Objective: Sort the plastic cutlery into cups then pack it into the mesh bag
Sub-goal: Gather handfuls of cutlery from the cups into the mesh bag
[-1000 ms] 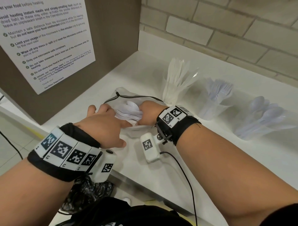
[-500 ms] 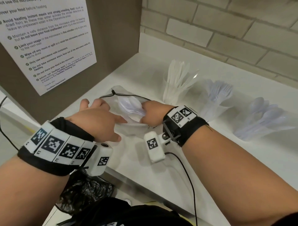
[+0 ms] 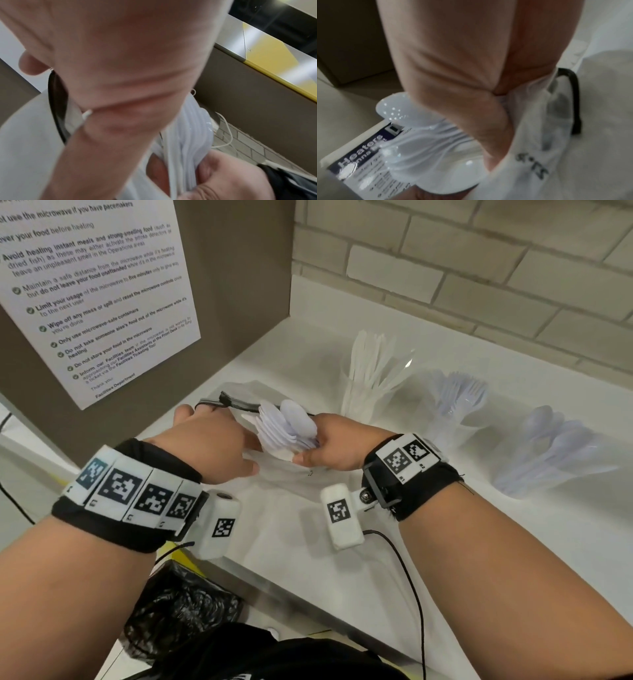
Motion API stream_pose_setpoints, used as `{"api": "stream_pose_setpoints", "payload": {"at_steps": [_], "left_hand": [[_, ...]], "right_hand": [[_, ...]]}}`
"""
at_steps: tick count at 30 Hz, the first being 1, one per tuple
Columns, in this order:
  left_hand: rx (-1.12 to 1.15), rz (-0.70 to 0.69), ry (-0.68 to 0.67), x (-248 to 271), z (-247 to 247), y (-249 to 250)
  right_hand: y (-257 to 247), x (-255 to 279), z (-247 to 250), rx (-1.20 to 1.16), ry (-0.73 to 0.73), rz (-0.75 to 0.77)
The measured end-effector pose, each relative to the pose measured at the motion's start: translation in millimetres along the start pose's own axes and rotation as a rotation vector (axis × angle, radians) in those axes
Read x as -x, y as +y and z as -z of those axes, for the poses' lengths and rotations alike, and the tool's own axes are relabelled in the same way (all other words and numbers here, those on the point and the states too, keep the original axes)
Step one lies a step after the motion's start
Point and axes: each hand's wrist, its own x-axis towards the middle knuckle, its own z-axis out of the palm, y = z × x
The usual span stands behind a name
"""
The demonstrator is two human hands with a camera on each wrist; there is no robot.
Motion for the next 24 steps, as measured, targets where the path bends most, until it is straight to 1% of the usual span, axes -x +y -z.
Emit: {"api": "stream_pose_setpoints", "payload": {"at_steps": [2, 4, 5, 7, 9, 12, 13, 14, 15, 16, 18, 20, 24], "left_hand": [[0.007, 0.011, -0.004, -5, 2, 1], [0.031, -0.007, -0.020, -8, 3, 0], [0.065, -0.037, -0.033, -8, 4, -3], [0.207, -0.109, -0.039, -4, 5, -12], [0.377, -0.150, 0.020, 2, 8, -22], [0.636, -0.143, 0.176, 4, 11, -30], [0.689, -0.130, 0.194, 3, 11, -32], [0.693, -0.122, 0.181, 2, 12, -33], [0.660, -0.113, 0.145, 0, 11, -33], [0.620, -0.104, 0.108, -1, 9, -34], [0.568, -0.084, 0.058, -2, 2, -34], [0.526, -0.072, 0.009, -2, -2, -29], [0.424, -0.049, -0.143, 0, -6, -20]], "right_hand": [[1, 3, 2, -0.020, 0.012, -0.027], [0, 4, 4, -0.002, -0.002, -0.045], [-1, 4, 5, 0.032, -0.024, -0.044], [-2, 3, 5, 0.127, -0.063, -0.060], [1, 1, 4, 0.191, -0.071, -0.094], [4, -2, -1, 0.290, -0.092, -0.098], [4, -3, -3, 0.302, -0.087, -0.081], [5, -4, -5, 0.285, -0.064, -0.057], [5, -3, -5, 0.226, -0.017, -0.033], [5, -3, -5, 0.112, 0.051, -0.015], [8, -2, -2, -0.243, 0.199, 0.020], [12, 0, 1, -0.561, 0.314, 0.083], [11, 2, 15, -0.987, 0.518, 0.176]]}}
